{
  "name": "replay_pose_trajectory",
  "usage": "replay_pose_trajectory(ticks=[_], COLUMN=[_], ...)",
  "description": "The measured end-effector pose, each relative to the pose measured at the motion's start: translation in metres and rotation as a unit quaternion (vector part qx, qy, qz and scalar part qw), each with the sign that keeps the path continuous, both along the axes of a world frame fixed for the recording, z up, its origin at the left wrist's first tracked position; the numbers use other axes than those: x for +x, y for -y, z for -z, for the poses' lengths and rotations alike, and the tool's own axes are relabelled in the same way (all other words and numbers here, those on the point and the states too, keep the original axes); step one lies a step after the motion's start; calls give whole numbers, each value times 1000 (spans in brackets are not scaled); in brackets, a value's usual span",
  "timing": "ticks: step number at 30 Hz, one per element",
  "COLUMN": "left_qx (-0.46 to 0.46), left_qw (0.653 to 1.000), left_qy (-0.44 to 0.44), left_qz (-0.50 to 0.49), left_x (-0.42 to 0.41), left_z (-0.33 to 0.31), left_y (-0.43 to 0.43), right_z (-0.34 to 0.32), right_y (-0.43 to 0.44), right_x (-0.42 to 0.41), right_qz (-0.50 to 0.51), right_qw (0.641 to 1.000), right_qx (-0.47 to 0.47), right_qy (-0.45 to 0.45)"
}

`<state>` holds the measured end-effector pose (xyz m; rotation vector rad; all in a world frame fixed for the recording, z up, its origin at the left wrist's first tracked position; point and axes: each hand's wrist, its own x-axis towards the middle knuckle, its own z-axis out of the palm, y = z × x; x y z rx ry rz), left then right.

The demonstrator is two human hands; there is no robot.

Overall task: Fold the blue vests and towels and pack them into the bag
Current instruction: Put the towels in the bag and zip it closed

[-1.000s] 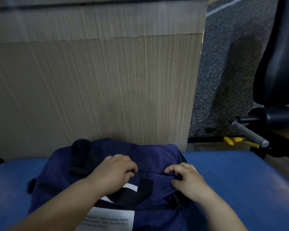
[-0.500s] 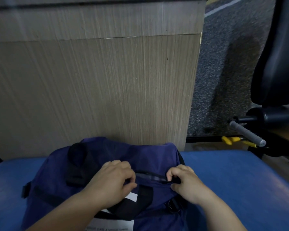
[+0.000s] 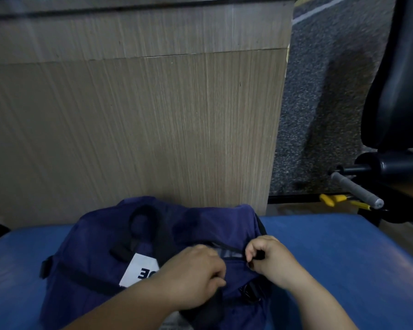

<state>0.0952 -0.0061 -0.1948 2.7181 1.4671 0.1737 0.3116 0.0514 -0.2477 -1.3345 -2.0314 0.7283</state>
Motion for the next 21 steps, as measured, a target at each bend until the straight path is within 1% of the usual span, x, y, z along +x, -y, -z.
replay_pose_trajectory(ticks=[2, 5, 9, 14, 21], left_qx=[-19, -28, -35, -28, -2], left_qw=[999, 994, 988, 972, 968], left_qy=[26, 80, 108, 152, 176], left_qz=[-12, -66, -106, -178, -181], left_x=[17, 30, 36, 45, 48], left_z=[5, 13, 20, 27, 32], left_y=[-1, -7, -8, -11, -10], right_z=[0, 2, 5, 7, 3], right_y=[1, 1, 2, 5, 7], right_x=[0, 1, 1, -1, 3], right_qz=[4, 11, 20, 33, -3], right_qw=[1000, 999, 997, 993, 994], right_qx=[13, 25, 26, 25, 23], right_qy=[-11, -34, -69, -109, -109])
